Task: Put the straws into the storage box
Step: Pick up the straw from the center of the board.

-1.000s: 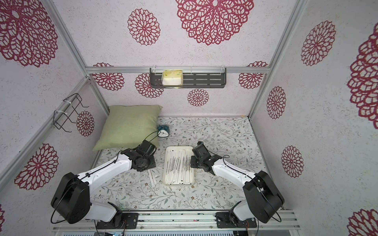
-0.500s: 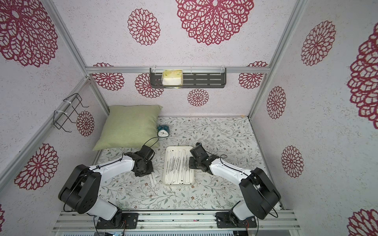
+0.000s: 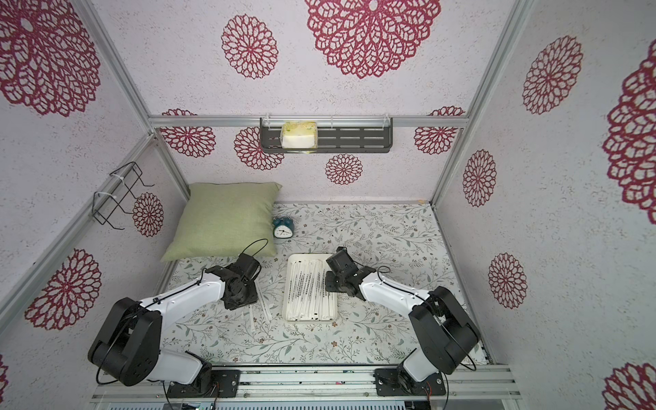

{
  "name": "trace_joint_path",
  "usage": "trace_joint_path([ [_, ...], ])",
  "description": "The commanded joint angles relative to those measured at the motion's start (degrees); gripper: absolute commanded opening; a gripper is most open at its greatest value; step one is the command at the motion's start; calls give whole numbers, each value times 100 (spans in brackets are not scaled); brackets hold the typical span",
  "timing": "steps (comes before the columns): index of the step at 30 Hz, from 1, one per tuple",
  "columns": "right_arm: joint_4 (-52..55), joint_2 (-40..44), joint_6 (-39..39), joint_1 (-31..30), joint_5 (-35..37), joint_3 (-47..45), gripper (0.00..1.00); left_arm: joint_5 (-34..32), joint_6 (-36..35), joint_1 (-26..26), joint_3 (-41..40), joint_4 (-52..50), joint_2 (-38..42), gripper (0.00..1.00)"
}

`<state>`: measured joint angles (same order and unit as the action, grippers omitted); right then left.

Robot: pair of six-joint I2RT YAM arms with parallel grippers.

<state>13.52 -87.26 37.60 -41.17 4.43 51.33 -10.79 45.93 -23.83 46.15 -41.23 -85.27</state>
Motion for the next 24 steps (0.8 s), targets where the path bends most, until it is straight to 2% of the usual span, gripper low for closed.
trace_joint_path([
  [1, 37, 60, 35, -41, 84, 132, 23, 39, -234, 161, 44, 213, -205, 45],
  [5, 70, 70, 10, -40, 102, 105, 23, 264, -381, 247, -86, 500, -335, 38],
  [9, 59, 86, 10, -40, 120, 105, 23, 375, -277, 238, -316, 495, -221, 23],
  [15, 67, 34, -54, -32, 123, 214, 23, -5, -215, 252, -382, 62, 284, 12],
  [21, 131, 147, -77, -32, 203, 228, 23, -417, -106, 263, 51, -596, 520, 4],
  [24, 186, 216, -88, 7, 260, 194, 23, -862, 102, -121, 758, -1113, 853, 4],
])
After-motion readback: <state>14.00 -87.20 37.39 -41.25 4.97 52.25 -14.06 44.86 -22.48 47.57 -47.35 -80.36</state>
